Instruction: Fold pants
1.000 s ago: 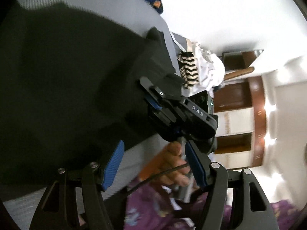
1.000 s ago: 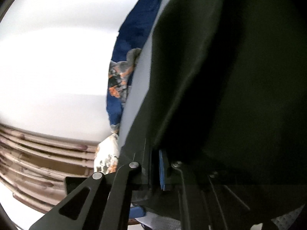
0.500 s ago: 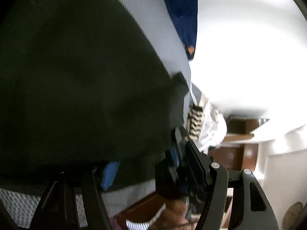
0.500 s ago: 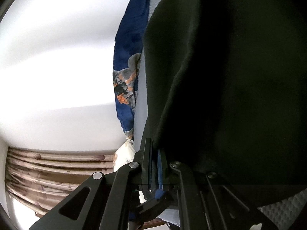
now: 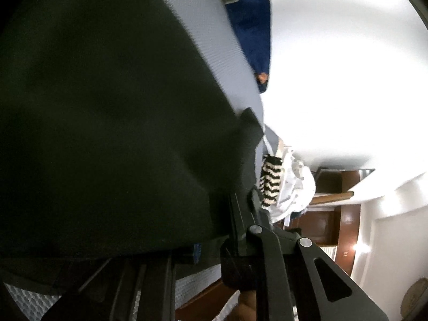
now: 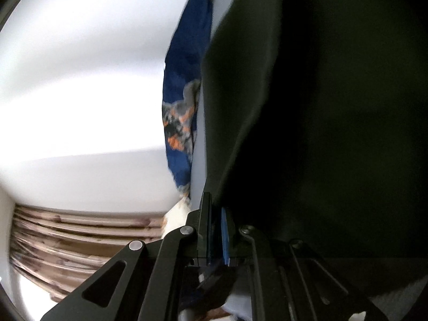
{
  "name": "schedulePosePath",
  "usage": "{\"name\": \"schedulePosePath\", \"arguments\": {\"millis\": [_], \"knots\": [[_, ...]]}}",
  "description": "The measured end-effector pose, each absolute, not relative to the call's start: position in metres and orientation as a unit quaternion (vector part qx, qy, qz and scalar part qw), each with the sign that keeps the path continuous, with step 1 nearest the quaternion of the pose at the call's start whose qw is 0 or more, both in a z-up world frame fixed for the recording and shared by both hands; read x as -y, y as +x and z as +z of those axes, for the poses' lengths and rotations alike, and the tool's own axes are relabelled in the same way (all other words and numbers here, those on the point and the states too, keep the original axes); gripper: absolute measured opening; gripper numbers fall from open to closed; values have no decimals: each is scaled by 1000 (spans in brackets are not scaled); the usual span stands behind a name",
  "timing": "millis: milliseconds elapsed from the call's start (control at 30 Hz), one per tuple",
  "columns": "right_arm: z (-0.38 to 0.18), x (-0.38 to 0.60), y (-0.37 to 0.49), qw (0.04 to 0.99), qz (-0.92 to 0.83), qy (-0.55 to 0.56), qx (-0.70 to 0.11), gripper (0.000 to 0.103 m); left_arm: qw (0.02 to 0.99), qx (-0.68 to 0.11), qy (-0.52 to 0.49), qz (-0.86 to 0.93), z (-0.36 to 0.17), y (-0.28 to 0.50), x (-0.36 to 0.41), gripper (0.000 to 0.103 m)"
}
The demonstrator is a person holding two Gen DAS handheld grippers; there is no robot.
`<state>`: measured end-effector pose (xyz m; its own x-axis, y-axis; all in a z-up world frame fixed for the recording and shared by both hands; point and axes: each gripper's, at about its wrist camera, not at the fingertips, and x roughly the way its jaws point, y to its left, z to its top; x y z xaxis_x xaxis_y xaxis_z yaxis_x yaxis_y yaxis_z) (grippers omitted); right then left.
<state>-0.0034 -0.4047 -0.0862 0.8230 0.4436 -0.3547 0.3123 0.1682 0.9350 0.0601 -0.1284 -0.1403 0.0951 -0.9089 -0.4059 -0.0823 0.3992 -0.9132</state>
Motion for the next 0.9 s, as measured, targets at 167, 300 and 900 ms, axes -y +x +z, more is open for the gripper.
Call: {"name": "schedulePosePath", "arguments": {"millis": [167, 300, 900], "knots": [[-93, 459, 6, 726, 7, 640, -253, 15, 596, -570, -447, -347, -133, 62, 124, 17], [-95, 508, 16, 723, -10, 654, -222, 15, 586, -572, -459, -344, -135, 62, 120, 17], [-49, 620, -12, 789, -109, 580, -170, 5, 578, -592, -442, -347, -147, 55, 120, 17]]}}
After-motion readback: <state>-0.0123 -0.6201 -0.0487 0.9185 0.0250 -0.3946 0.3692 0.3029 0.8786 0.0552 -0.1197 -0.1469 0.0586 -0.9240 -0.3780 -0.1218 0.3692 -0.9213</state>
